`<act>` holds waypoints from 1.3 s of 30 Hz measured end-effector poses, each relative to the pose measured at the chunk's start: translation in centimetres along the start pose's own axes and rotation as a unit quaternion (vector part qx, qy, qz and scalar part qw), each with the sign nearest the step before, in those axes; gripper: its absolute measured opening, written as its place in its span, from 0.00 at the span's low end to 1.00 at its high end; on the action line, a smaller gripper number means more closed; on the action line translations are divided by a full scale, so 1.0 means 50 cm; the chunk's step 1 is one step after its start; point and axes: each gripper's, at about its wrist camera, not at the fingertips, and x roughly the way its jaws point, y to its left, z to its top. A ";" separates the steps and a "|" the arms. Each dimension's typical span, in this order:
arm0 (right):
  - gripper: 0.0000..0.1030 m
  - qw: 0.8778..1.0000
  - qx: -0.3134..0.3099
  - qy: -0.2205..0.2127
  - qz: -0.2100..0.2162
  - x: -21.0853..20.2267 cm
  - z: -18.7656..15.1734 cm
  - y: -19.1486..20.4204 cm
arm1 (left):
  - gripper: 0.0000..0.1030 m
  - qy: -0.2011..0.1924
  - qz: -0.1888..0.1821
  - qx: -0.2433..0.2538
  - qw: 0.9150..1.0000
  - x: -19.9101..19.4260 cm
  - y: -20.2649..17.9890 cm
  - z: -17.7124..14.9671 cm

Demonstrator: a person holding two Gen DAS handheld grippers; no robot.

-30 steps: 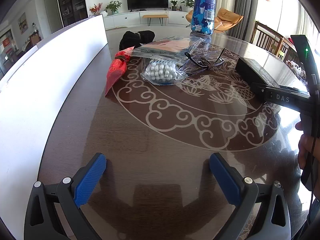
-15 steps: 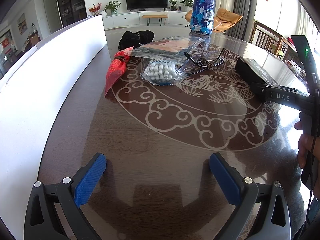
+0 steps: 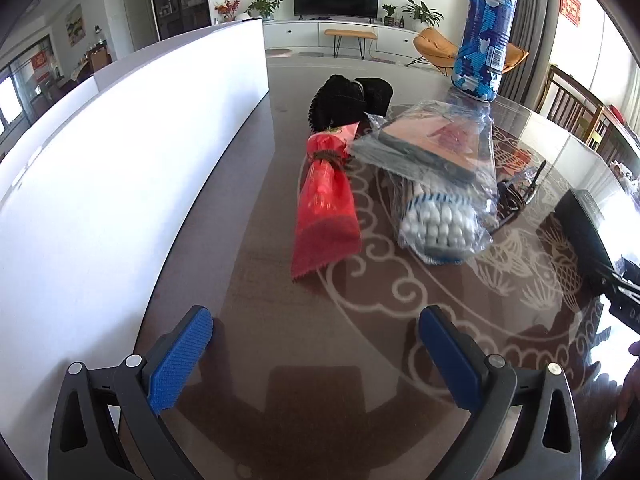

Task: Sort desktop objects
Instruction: 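Close the left tool on the red packet while the right tool holds the black box, then open the left tool on the red packet while the right tool releases the black box on the table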

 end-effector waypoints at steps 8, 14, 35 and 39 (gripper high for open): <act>0.67 1.000 -0.001 0.000 -0.001 0.000 0.000 0.002 | 1.00 0.001 0.000 0.001 1.000 0.068 0.003 0.095; 0.67 1.000 -0.001 0.000 0.000 0.000 0.000 0.002 | 0.21 -0.006 -0.007 0.014 1.000 0.062 -0.005 0.125; 0.59 0.999 0.022 -0.011 0.038 -0.020 -0.013 -0.021 | 0.21 -0.032 -0.033 0.037 0.998 -0.104 -0.114 -0.122; 0.59 0.999 -0.012 -0.007 0.040 -0.061 -0.067 -0.006 | 0.21 -0.030 -0.039 0.028 0.998 -0.102 -0.110 -0.120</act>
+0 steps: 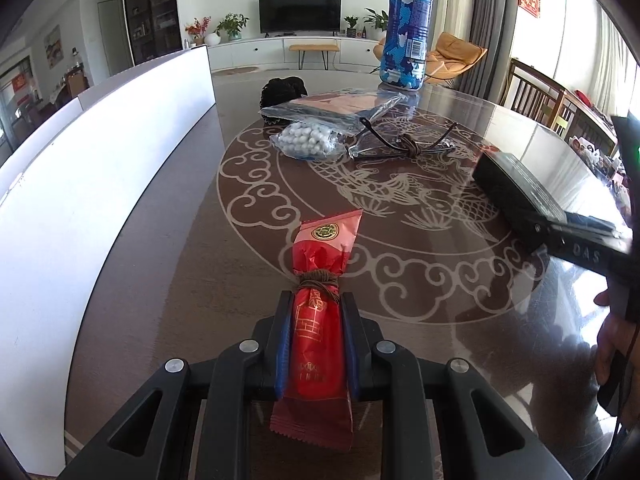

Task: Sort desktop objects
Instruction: 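Open the left tool on the red packet while the right tool releases the black box on the table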

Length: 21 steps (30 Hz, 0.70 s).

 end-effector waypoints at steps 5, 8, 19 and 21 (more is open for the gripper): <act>0.59 1.000 -0.017 0.002 0.000 -0.070 -0.091 0.020 | 0.22 0.007 -0.010 -0.009 1.000 -0.011 0.000 -0.011; 0.60 1.000 -0.012 0.003 -0.008 -0.082 -0.109 0.016 | 0.26 0.005 -0.008 -0.012 1.000 -0.014 -0.003 -0.016; 0.91 0.999 -0.023 0.021 -0.015 -0.073 -0.110 0.023 | 0.91 0.017 0.029 -0.009 0.999 0.000 -0.008 -0.027; 0.94 0.999 -0.022 0.024 -0.018 -0.069 -0.108 0.022 | 0.99 0.025 0.031 -0.013 0.999 0.004 -0.004 -0.027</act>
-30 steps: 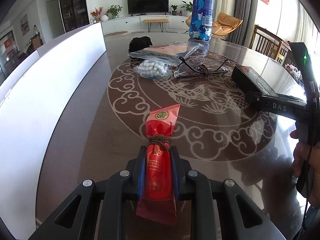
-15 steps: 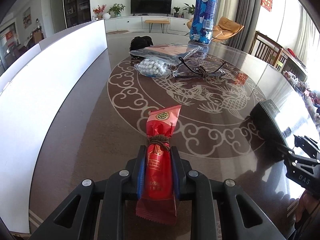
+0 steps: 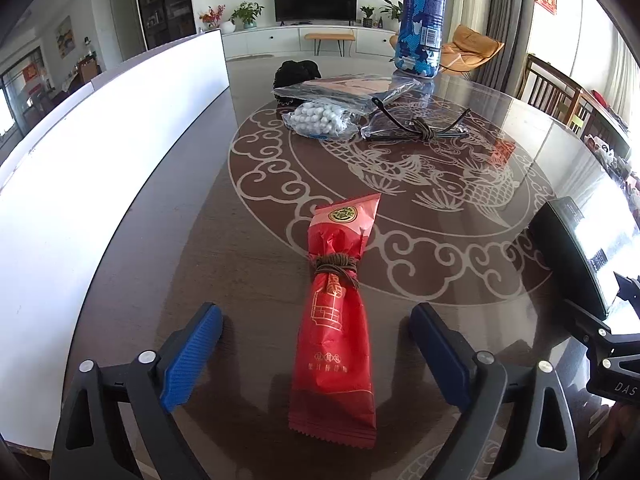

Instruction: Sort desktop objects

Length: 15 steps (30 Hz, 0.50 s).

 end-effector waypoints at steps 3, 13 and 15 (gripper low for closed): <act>0.97 1.000 0.002 0.002 -0.002 0.001 0.000 0.000 | 1.00 0.003 0.001 -0.002 1.000 0.000 0.001 0.000; 1.00 1.000 0.002 0.005 -0.004 0.003 0.000 0.001 | 1.00 0.003 0.001 -0.002 1.000 0.002 0.000 0.000; 1.00 1.000 0.002 0.005 -0.004 0.003 0.000 0.001 | 1.00 0.003 0.001 -0.002 1.000 0.001 0.001 0.000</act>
